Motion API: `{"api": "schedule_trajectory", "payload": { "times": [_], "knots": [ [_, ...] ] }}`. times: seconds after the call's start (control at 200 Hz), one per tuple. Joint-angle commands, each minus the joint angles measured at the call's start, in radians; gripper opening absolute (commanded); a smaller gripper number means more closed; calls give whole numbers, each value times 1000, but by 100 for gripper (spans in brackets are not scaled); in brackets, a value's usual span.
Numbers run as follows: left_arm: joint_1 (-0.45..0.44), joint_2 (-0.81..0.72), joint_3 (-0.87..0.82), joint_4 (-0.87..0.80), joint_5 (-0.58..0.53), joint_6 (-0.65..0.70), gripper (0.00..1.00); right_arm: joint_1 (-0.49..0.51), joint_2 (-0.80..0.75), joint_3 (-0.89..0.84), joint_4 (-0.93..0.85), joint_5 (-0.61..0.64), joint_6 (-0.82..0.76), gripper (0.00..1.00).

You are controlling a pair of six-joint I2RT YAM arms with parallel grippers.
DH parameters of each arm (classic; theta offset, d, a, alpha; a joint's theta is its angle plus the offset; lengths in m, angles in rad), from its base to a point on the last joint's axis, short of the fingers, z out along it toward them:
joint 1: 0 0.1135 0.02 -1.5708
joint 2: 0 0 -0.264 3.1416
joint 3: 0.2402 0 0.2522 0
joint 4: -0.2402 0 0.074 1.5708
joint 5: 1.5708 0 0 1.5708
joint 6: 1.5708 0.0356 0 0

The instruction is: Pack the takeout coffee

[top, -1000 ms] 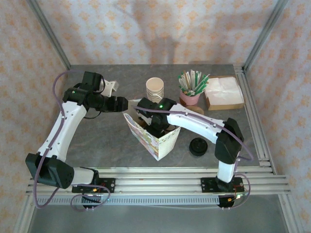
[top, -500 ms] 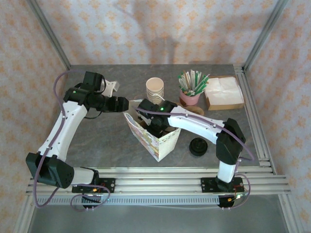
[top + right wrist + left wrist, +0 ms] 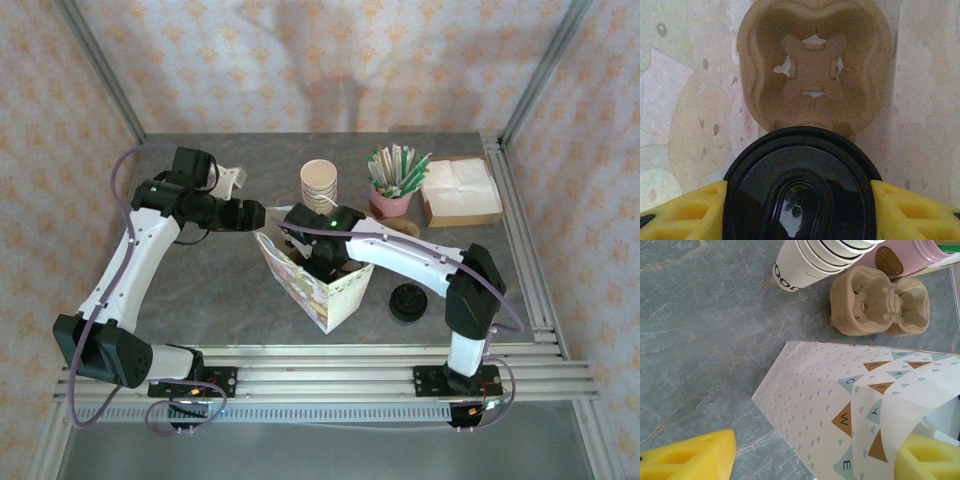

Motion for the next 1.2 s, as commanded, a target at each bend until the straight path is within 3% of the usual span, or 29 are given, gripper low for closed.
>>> {"api": "schedule_trajectory", "payload": {
  "times": [0.0,0.465,1.196],
  "knots": [
    [-3,7,19,-31,-53,14,70,-1,-17,23,-119,39,0,36],
    [-2,0,25,-37,-58,13,70,-2,-152,-56,12,57,33,36],
    [-3,-1,32,-48,-67,13,70,-8,-159,-118,6,73,44,41]
  ]
}}
